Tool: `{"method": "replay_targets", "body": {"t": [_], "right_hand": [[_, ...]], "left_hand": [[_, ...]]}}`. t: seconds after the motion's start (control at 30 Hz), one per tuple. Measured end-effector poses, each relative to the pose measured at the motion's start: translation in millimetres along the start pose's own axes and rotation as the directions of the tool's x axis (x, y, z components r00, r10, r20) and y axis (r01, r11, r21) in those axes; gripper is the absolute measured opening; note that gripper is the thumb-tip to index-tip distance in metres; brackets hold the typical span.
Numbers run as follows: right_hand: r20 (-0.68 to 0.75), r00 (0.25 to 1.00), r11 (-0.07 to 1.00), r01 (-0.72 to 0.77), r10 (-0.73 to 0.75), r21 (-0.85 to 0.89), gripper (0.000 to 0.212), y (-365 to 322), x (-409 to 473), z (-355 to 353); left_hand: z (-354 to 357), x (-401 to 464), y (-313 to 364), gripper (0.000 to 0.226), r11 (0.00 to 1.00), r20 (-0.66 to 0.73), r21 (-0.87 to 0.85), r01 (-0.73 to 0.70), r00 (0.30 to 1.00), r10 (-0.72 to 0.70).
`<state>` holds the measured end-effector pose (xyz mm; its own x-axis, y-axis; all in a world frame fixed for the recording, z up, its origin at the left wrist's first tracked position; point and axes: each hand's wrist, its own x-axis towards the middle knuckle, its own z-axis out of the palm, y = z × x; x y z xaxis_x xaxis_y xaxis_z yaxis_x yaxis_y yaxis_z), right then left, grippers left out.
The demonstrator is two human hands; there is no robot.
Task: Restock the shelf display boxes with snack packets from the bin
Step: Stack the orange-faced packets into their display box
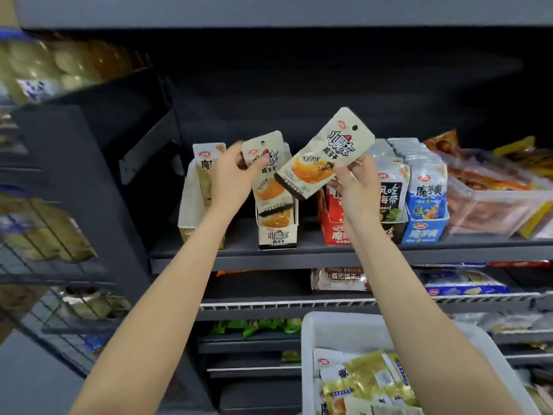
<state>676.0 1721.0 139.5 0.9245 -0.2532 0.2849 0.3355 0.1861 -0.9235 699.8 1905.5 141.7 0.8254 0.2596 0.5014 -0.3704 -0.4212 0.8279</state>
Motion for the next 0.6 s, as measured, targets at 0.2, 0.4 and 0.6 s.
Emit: {"method": "replay_targets", "body": {"t": [0.2,0.4,0.6], "right_hand": [[0.102,0.991,0.96,0.115,-0.091,-0.254,0.011,17.4,13.4,10.9],[0.334,0.928,0.63,0.36,-0.165,-0.689,0.014,42.1,14.7,22.3],[0.332,0.925,0.294,0.375,-0.185,-0.879,0.037,50.0,0.2,19.1]], "left_hand": [[6.9,-1.1,-28.6,0.042,0.985,0.224,0.173,-0.016,0.974,-0.024],[6.1,-16.9,-32.7,0.046,0.961,0.186,0.273,-0.054,0.983,0.003],[0.4,-47.6,-33.9,0.05,0.966,0.108,0.259,-0.017,0.994,-0.012]]}}
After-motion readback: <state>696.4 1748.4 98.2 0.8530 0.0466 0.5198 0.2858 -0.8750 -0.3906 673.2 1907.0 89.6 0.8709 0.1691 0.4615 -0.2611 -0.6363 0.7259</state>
